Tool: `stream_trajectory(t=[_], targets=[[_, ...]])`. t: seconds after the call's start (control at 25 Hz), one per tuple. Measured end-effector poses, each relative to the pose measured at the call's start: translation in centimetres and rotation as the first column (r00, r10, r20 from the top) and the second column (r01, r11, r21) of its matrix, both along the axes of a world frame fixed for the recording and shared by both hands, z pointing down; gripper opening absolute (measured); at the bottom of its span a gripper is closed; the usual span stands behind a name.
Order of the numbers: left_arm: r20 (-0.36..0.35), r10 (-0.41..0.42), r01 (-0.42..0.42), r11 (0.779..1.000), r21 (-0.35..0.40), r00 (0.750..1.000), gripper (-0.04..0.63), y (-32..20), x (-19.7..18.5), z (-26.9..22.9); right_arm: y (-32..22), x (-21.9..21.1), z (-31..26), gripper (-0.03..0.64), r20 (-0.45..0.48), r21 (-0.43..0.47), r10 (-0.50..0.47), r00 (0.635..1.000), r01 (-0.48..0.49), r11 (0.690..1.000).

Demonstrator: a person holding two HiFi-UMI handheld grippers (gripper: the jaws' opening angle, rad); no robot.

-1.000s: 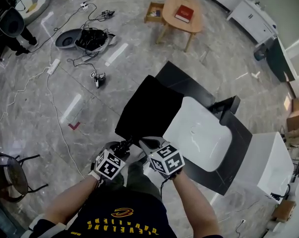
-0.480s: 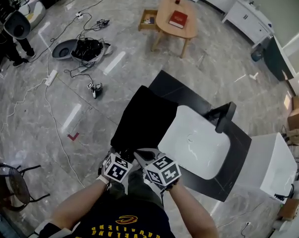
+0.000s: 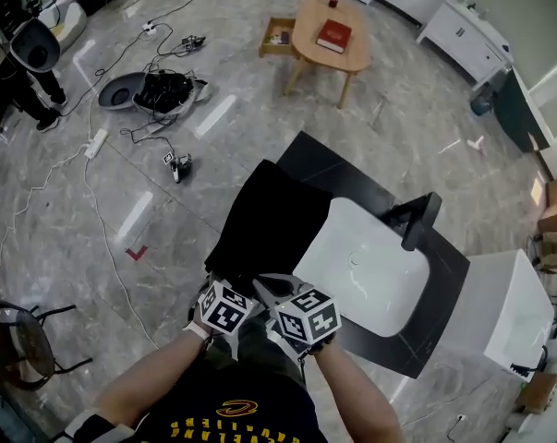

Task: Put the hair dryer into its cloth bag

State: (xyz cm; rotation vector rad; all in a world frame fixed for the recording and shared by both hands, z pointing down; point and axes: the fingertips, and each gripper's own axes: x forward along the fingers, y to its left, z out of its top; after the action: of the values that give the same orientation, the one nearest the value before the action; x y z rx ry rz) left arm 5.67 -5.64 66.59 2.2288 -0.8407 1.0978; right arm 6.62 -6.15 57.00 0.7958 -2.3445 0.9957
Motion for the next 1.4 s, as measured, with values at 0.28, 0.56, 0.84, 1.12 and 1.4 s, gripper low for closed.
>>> stream_trajectory(t=[0.28,0.56,0.84,1.12,1.4], targets=[[-0.084,0.052,-0.046,0.996,0.076,0.995,0.324,1.9,-2.2,-3.4,-1.3,1.3,-0.3,0.012,0.018,-0.007,0.105,0.994,-0.105,0.994],[-0.214,0.14,-0.129,0.99,0.064,0.967,0.206,6.4,-6.1,-4.9,-1.5,1.2,-0.5,0.012,-0.001,0.006,0.13,0.991,-0.13,0.991],[-0.158,0.113,-0.111,0.994,0.023,0.981,0.114,6.7,-6.6,-2.9,-0.6,0.5,-0.5,0.012,-0.005,0.001,0.119,0.993,-0.119,0.993],[-0.183,0.042,-0.036,0.999,0.038,0.982,0.11,5.6,-5.3,-3.6,0.5,-0.5,-0.4,0.012,0.014,-0.008,0.074,0.997,-0.074,0.997],[-0.22,-0.011,0.032,0.996,0.089,0.976,0.106,2.4,-3.4,-4.5,1.2,-1.1,-0.9,0.012,0.034,-0.015,0.033,0.999,-0.033,0.999]])
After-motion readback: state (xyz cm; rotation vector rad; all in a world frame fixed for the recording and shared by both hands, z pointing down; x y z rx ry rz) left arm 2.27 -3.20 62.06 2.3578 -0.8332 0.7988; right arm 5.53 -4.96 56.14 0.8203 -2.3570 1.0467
